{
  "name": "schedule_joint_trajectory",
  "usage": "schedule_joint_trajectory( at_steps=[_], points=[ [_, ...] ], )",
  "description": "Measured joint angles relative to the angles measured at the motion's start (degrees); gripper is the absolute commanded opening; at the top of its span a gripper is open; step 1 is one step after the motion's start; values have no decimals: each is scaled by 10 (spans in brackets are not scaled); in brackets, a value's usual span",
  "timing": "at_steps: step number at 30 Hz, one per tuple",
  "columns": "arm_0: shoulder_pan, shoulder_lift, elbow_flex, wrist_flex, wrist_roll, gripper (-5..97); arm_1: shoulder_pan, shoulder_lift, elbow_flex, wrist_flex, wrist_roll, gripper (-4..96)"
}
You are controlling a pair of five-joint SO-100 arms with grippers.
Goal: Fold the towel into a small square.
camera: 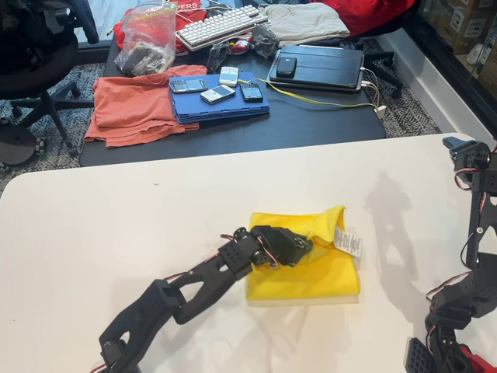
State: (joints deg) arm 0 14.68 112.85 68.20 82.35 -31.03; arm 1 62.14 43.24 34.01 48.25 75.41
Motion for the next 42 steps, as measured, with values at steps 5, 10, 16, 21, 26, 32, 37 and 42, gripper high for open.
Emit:
schedule_joint_trajectory(
  at_steps=[5, 10, 16, 21, 26, 32, 37, 42],
  points=[
    [-6, 17, 0, 2, 0, 318, -23, 0, 0, 0, -5, -19],
    [-7, 22, 11, 41, -4, 262, -45, 0, 0, 4, -5, -19],
    [-7, 23, 11, 57, -4, 258, -69, 0, 0, 4, -3, -19],
    [-3, 23, 11, 61, -4, 260, -99, -4, 0, 4, -1, -19],
    [-1, 23, 11, 61, -4, 260, -113, -8, 0, 4, -4, -19],
    [-1, 23, 11, 62, -3, 260, -132, -40, 0, 4, -5, -12],
    [-4, 23, 11, 62, -4, 260, -136, -41, 0, 4, -5, -2],
    [-6, 23, 11, 62, -4, 260, -135, -41, 0, 4, -5, 132]
  ],
)
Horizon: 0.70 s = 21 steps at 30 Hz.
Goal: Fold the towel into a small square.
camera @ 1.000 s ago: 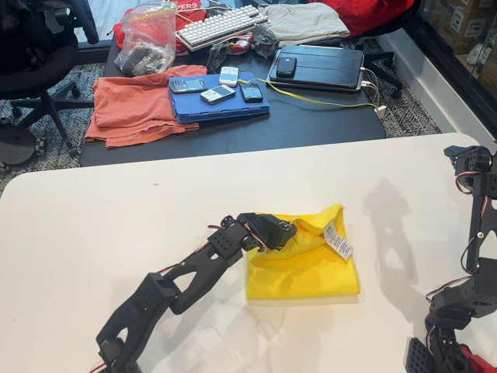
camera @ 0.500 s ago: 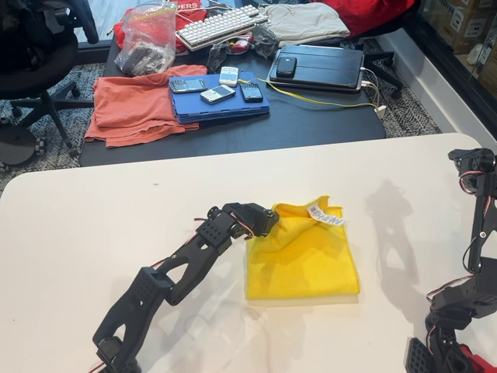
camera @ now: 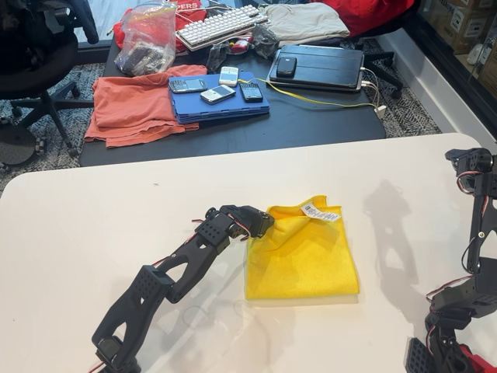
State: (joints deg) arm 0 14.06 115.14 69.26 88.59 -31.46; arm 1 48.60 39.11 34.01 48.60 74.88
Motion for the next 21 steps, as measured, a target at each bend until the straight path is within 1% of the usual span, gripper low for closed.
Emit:
schedule_joint_trajectory(
  at_steps=[3, 5, 12, 21],
  points=[
    [4, 0, 0, 2, 0, 260, -4, 0, 0, 0, -2, 236],
    [0, 0, 0, 3, -1, 260, -16, 0, 0, 0, 2, 269],
    [-2, 0, 0, 23, -1, 260, -81, 0, 0, -4, 3, 232],
    [4, 0, 0, 23, -1, 260, -105, 7, 0, 0, 4, 218]
  ],
)
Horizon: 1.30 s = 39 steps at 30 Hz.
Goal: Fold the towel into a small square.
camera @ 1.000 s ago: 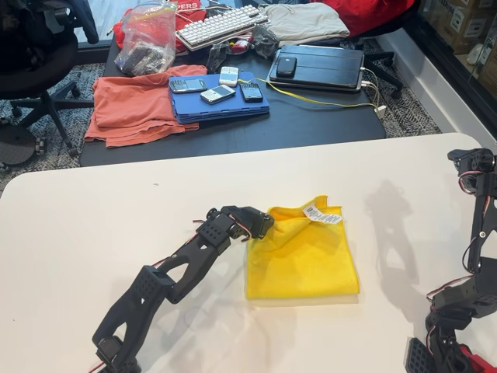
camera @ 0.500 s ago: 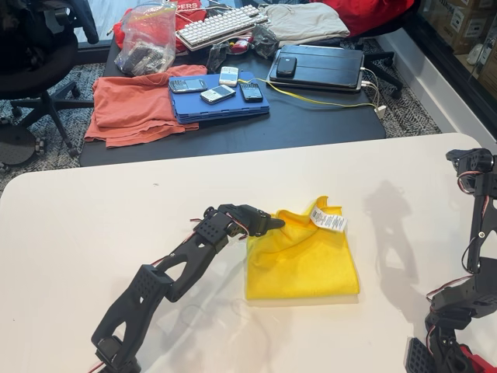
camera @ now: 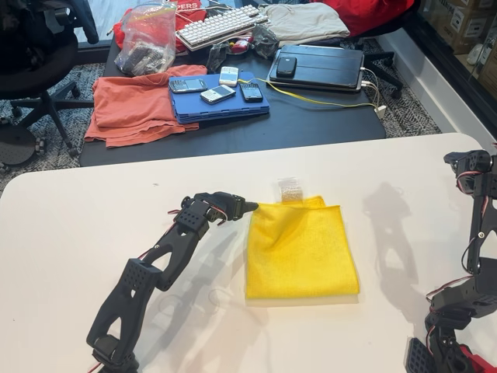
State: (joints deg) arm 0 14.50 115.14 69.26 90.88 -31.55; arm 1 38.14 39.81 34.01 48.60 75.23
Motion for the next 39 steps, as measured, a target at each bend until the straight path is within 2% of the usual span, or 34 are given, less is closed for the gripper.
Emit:
schedule_joint_trajectory(
  at_steps=[7, 10, 12, 16, 18, 20, 24, 26, 28, 31, 39],
  points=[
    [-1, 18, 0, 2, 0, 260, -56, 41, 0, 4, -4, 218],
    [-6, 27, 0, 4, 0, 260, -82, 69, 0, 24, -25, 218],
    [-4, 28, 0, 4, 4, 260, -85, 91, 0, 71, -71, 218],
    [-46, 33, 0, 5, 4, 254, -66, 152, 0, 196, -213, 218],
    [-64, 35, 2, 5, 5, 254, -40, 178, 0, 214, -276, 209],
    [-85, 35, 5, 5, 5, 254, -4, 199, 0, 214, -338, 163],
    [-81, 36, 5, 5, 5, 254, 68, 214, -12, 222, -438, -28],
    [-69, 37, 5, 5, 5, 254, 94, 212, -13, 216, -475, -24],
    [-54, 47, 5, 5, 5, 253, 119, 192, -23, 202, -496, 7],
    [-35, 55, 5, 5, 5, 253, 144, 146, -36, 142, -501, -25],
    [-33, 60, 5, 7, 5, 253, 146, 20, -62, -5, -506, -19]
  ],
)
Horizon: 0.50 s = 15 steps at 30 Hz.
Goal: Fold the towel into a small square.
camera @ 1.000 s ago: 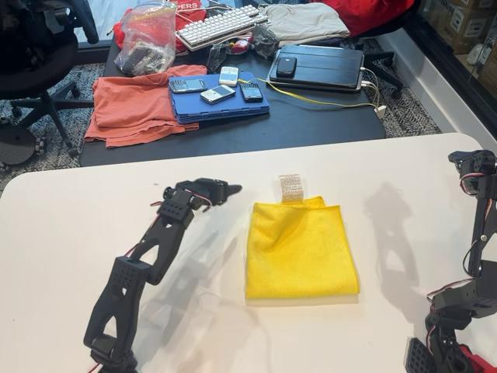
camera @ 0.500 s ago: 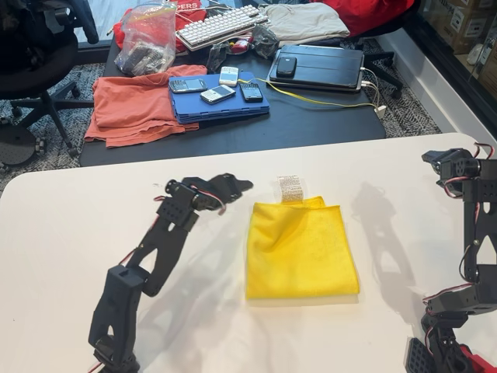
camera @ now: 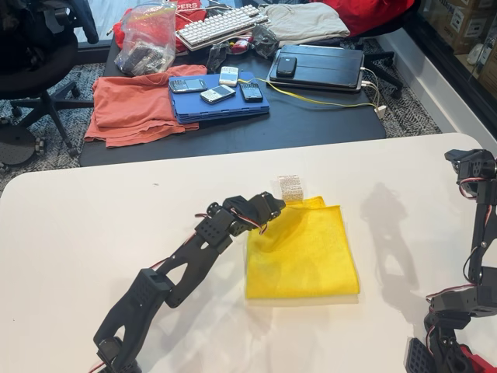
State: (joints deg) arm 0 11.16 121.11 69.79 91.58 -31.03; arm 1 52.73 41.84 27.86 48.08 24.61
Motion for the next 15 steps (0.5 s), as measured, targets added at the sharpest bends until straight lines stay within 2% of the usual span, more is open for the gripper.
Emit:
schedule_joint_trajectory(
  at_steps=[15],
  points=[
    [-1, -2, -1, 0, 0, 253, -37, -131, -4, -12, 6, -19]
  ],
)
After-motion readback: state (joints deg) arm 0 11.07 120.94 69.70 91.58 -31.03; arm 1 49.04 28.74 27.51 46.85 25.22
